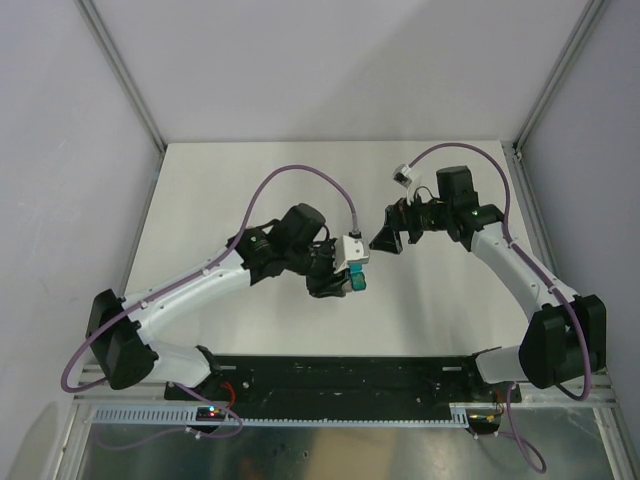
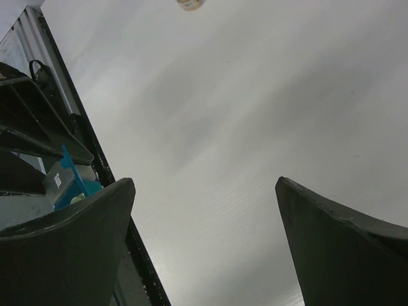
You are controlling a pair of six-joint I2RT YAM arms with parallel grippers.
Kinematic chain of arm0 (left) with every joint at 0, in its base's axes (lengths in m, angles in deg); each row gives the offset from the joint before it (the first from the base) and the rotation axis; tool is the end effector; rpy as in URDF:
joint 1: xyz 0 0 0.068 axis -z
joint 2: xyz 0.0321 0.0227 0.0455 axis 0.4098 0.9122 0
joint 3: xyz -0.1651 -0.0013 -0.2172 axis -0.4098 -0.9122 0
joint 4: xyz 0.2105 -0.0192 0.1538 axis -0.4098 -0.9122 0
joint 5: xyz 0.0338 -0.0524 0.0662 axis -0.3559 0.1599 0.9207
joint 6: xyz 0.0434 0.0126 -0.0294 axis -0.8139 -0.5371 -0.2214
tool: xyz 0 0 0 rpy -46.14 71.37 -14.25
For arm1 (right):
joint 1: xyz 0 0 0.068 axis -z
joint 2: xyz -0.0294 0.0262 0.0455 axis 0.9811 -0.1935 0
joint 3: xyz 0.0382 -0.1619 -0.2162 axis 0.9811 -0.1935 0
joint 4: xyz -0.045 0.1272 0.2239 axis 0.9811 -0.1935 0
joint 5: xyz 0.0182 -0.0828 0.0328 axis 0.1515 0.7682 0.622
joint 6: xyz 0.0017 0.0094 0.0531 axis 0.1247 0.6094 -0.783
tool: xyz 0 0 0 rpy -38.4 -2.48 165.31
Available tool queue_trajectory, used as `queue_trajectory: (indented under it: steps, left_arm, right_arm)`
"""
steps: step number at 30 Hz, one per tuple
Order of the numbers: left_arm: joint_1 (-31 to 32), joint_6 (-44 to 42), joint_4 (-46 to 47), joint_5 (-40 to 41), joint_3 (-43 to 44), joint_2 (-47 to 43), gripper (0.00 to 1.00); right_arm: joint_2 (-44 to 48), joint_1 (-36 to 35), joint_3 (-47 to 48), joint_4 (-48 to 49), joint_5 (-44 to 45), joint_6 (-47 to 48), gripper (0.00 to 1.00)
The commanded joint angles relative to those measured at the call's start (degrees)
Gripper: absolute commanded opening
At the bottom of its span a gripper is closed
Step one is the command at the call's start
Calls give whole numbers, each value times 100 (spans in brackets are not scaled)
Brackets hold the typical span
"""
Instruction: Sort the pills into containers
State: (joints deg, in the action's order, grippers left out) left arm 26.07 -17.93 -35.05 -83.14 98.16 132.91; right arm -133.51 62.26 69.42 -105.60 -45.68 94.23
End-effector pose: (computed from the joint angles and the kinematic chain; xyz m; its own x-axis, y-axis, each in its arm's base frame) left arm 0.1707 -0.2315 0.3068 -0.0749 0.6425 -0.7626 0.9967 0.0712 -0.0380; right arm 0.2744 0.1084 0.3004 -0.5183 -0.2621 -0.8141 -0.8023 0.4787 0.3567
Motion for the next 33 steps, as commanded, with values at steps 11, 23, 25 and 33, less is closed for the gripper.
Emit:
queue_trajectory:
  steps: [11,23,25,33]
  left_arm:
    - [125,162,-50,133,489,57,0]
    - [238,202,-21,317,631,111,0]
    - [278,205,-18,353,663,135,0]
    - [394,219,-7,555,751,266,0]
  right_arm:
    - [174,-39,103,141,-97,208,100]
    - [360,-123,68,151,-73,157,99]
    - [328,-161,58,151,-82,146,99]
    - [260,-341,41,141,-352,120,100]
